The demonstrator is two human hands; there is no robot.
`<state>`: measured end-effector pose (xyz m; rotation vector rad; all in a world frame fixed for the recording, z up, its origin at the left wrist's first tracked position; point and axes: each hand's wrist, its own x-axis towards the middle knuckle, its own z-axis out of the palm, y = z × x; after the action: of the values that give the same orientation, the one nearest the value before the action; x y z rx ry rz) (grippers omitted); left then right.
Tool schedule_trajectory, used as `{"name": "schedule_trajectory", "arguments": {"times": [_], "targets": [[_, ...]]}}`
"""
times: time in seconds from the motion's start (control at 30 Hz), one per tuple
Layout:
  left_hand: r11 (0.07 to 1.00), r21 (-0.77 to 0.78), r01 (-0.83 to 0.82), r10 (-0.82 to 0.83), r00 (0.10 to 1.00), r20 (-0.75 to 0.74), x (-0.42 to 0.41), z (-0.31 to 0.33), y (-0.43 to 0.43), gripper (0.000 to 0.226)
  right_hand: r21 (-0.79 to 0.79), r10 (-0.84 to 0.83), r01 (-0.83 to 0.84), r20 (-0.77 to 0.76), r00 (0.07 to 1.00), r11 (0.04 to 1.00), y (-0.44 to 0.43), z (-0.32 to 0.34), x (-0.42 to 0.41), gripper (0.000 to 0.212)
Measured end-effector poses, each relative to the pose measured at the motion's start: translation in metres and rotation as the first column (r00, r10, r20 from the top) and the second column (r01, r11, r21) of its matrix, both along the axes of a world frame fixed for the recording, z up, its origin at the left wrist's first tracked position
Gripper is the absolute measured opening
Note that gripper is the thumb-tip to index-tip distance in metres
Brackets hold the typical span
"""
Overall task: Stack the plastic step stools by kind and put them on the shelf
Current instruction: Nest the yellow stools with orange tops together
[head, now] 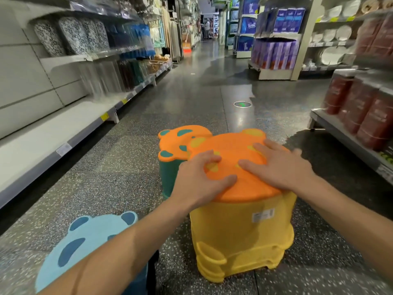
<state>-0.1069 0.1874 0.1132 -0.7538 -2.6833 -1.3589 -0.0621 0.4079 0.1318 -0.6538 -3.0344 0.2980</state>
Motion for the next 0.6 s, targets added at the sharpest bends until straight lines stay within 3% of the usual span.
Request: {"name": "schedule_trajectory", "arguments": {"times": [0.07,0.13,0.23,0.43,0.6], "targets": [[0.994,-0.107,0.012,-0.013,1.000,-0.003,0.000,-0.017,0.006,0.076,0.003,-0.006,0.006,0.006,1.000,1.000,0.002,-0.023,0.002,0.109],[0.979,-0.204,0.010,-0.031,0.994,-0.101,0.005,-0.035,0.009,0.079,-0.007,-0.007,0.007,0.007,1.000,1.000,0.002,-0.038,0.008,0.099],[0.970,-0.243,0.009,-0.053,0.984,-0.173,0.005,-0.050,0.005,0.079,0.003,-0.002,0.002,0.022,1.000,1.000,-0.003,-0.040,0.014,0.090],[0.941,-0.331,0.067,-0.110,0.988,-0.113,0.004,-0.043,-0.002,0.089,0.110,0.027,-0.027,0.008,1.000,0.994,-0.020,-0.040,0.010,0.074],[0.866,-0.470,0.171,-0.272,0.949,-0.157,0.005,-0.046,-0.041,0.079,0.209,0.385,-0.359,-0.099,0.918,0.910,-0.097,-0.042,0.011,0.045]]}}
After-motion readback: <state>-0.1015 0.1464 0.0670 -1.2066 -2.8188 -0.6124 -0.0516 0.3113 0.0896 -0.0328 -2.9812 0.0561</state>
